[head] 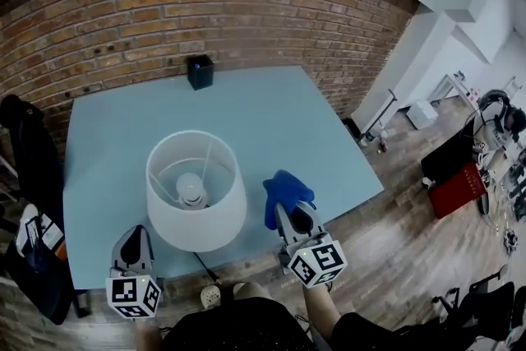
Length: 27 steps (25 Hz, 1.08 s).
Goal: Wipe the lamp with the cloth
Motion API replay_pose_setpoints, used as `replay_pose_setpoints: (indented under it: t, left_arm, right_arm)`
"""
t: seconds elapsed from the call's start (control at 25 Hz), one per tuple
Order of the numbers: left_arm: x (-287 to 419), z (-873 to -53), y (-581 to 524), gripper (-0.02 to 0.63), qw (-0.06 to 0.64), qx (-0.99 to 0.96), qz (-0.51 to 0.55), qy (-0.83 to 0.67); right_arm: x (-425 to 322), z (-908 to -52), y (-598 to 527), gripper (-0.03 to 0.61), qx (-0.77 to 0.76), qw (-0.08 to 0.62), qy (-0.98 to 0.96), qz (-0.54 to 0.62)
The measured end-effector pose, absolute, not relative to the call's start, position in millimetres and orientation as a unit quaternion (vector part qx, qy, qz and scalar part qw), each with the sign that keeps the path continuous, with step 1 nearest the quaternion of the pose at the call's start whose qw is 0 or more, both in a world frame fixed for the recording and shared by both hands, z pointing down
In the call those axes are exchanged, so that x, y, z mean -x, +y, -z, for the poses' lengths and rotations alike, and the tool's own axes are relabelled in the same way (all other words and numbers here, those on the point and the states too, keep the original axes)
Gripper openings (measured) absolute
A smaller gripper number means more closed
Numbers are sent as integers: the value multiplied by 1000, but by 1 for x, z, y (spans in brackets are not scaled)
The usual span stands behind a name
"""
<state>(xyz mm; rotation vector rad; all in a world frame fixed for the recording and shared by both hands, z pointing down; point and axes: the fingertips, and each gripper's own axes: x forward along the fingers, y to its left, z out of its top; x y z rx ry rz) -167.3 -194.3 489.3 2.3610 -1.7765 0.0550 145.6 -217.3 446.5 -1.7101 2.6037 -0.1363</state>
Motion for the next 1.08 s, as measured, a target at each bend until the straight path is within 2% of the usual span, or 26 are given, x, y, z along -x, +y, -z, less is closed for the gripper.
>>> replay_pose_setpoints:
  t: [0.12, 0.64, 1.08]
  left_arm:
    - [165, -486, -192, 9, 87, -798, -16, -597]
    - [164, -491, -182, 8, 93, -800, -15, -592]
    - [161, -490, -184, 8, 92, -804, -22, -587]
  right_arm:
    - [-148, -441, -208, 61, 574, -17, 819, 5]
    - [-143, -437, -196, 61, 584, -27, 811, -11]
    - [-135, -438, -201, 61, 572, 4, 820, 22]
